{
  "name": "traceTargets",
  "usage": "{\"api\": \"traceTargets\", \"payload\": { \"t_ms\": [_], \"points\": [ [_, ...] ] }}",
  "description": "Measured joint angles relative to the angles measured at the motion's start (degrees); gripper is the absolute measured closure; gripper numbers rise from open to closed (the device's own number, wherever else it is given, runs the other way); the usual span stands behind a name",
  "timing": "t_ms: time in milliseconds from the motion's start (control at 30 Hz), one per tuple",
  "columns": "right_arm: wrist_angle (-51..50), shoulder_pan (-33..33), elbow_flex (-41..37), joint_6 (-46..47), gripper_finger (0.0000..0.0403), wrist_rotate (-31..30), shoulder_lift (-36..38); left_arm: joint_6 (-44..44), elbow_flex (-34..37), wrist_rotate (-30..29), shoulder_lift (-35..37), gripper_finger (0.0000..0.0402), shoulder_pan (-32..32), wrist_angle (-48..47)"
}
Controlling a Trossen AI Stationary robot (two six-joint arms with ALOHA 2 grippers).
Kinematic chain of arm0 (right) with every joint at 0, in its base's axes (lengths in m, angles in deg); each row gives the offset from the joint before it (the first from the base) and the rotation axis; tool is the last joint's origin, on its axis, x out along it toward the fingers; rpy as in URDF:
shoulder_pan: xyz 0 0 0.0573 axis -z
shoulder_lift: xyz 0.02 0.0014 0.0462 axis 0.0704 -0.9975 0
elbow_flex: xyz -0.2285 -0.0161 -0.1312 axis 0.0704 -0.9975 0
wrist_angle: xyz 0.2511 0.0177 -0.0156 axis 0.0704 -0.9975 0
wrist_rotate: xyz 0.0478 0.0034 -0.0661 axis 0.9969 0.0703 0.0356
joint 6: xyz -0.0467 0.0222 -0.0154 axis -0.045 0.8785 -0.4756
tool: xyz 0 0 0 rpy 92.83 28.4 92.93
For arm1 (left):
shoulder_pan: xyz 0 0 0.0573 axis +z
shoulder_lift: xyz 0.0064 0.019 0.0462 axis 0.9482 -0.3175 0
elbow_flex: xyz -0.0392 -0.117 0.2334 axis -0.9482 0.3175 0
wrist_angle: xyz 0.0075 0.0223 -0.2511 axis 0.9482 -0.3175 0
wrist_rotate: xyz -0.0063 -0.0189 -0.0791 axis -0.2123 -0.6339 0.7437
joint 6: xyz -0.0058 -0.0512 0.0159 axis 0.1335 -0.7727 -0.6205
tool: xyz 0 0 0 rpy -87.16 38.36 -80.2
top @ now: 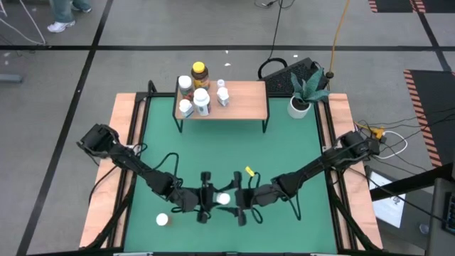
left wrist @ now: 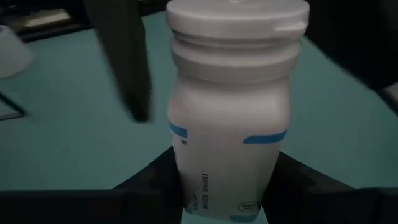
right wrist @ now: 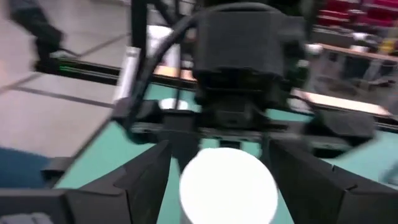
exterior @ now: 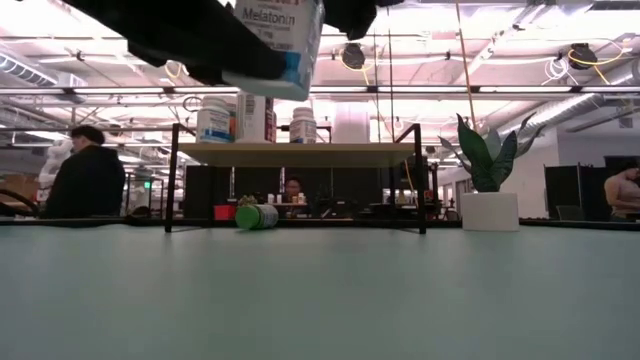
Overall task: Pick and place medicine bottles onto shelf by color
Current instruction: Put the white blue medicine bottle on the shelf
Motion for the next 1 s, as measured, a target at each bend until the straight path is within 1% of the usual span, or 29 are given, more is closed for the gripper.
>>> {"api": "traceTargets", "payload": {
  "t_ms": [167,233,333,400,567,700,767,1000],
  "points": [
    [-0.25,-0.74,-0.02,-0.13,0.0134,-4.17,0.45,-0.80,-0.02,-4.83,0.00,0.0239,0.00,0.29],
    [-0.68,-1.10,-0.02,-0.21,0.0136,-6.96,0.74,-1.57,-0.02,-6.27,0.00,0.0238,-0.02,0.29],
    [-2.52,-1.98,-0.04,-0.33,0.0143,-12.76,1.94,-2.57,-0.02,-7.05,0.00,0.0241,-0.02,0.33],
    [-3.26,-2.41,-0.02,0.05,0.0149,-14.55,2.94,-2.72,-0.02,-7.11,0.00,0.0241,-0.02,0.36],
    [-4.84,-3.03,-0.02,1.11,0.0173,-14.14,3.68,-2.87,-0.02,-7.21,0.01,0.0234,0.00,0.82],
    [-7.60,-2.17,0.02,4.07,0.0190,-8.69,3.77,-2.64,-0.02,-6.93,0.00,0.0233,-0.11,1.45],
    [-7.90,-1.56,0.00,5.20,0.0195,-7.52,3.66,-2.56,-0.02,-6.92,0.00,0.0233,-0.07,2.47],
    [-7.77,-0.91,0.00,6.50,0.0202,-6.86,3.65,-2.54,-0.02,-7.19,0.00,0.0232,0.00,2.82]
  ]
}}
